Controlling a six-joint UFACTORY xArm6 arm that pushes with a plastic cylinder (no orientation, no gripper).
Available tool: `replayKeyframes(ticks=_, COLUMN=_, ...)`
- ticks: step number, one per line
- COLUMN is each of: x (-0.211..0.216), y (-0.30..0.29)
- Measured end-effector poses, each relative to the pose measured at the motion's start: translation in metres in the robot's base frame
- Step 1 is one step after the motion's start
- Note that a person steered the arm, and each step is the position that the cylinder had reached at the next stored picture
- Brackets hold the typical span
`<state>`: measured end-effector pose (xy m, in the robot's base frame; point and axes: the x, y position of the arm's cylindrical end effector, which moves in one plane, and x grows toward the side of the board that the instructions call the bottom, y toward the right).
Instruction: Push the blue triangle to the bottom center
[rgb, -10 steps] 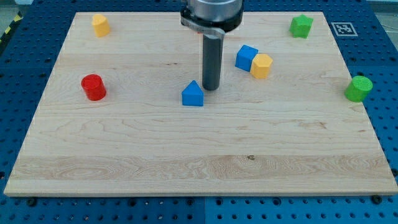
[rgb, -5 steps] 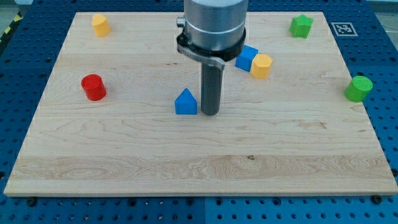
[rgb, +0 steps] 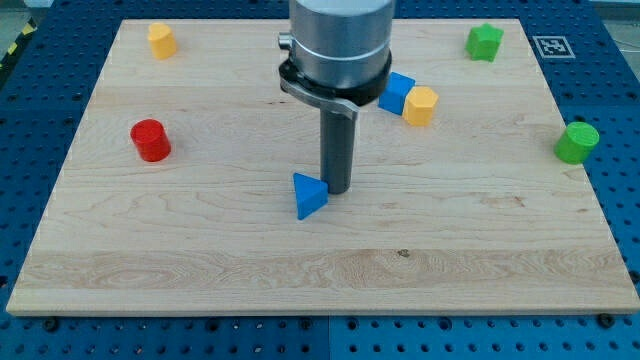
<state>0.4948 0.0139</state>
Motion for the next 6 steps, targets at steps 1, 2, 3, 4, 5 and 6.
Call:
replayKeyframes(ticks=1, x=-0.022, y=-0.013)
replayKeyframes(ticks=2, x=-0.028, y=-0.051)
replayKeyframes(ticks=3, x=-0.005, y=-0.063)
replayKeyframes(ticks=4, x=0.022, y=-0.027)
replayKeyframes(ticks=5, x=0.038, y=0.018)
replayKeyframes(ticks=6, x=0.033, y=0.005)
